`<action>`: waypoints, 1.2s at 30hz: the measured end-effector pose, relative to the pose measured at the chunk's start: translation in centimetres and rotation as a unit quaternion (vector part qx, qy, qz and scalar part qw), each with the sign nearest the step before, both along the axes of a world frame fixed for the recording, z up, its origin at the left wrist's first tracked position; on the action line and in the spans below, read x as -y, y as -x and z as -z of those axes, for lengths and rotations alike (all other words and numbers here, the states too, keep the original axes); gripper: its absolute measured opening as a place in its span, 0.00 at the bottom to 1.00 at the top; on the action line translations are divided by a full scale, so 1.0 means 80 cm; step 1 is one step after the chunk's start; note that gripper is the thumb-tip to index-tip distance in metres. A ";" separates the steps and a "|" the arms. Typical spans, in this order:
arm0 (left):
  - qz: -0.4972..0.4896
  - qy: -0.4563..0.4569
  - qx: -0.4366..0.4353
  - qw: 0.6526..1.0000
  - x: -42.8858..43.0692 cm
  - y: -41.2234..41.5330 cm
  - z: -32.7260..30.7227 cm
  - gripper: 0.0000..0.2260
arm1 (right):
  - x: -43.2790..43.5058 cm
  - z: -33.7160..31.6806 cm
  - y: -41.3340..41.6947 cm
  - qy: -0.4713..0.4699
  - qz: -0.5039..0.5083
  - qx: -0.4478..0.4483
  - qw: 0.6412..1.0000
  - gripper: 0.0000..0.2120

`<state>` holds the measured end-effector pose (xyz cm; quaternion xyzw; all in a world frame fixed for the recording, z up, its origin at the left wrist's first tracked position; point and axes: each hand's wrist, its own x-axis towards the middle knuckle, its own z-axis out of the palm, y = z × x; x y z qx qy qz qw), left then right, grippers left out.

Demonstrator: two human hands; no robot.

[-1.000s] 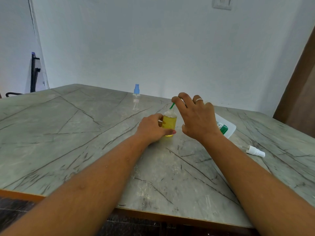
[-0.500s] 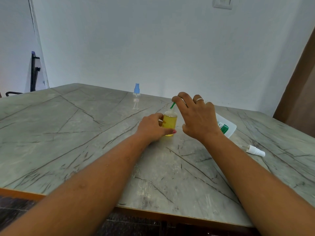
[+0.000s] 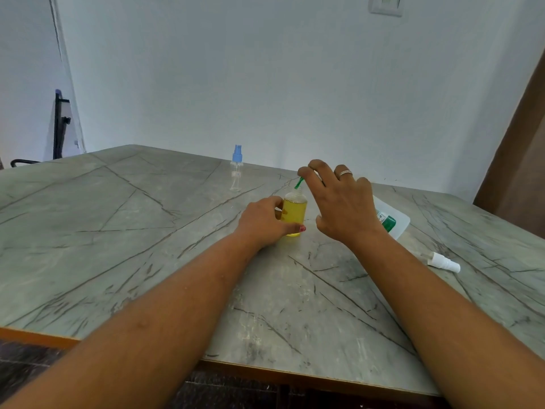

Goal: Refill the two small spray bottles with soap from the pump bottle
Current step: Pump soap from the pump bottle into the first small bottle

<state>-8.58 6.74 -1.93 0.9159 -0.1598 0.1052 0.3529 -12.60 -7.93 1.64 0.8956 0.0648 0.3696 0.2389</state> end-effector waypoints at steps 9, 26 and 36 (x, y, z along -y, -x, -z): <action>0.008 0.018 0.010 1.000 -0.001 0.000 0.001 0.34 | -0.004 -0.003 0.003 -0.015 0.012 0.009 1.000 0.33; -0.001 0.005 0.007 1.000 0.001 -0.001 0.002 0.35 | -0.003 -0.001 0.002 -0.009 0.009 0.020 1.000 0.34; 0.004 0.017 0.007 1.000 0.000 -0.006 0.004 0.35 | 0.000 0.003 -0.001 0.003 -0.013 0.037 0.999 0.39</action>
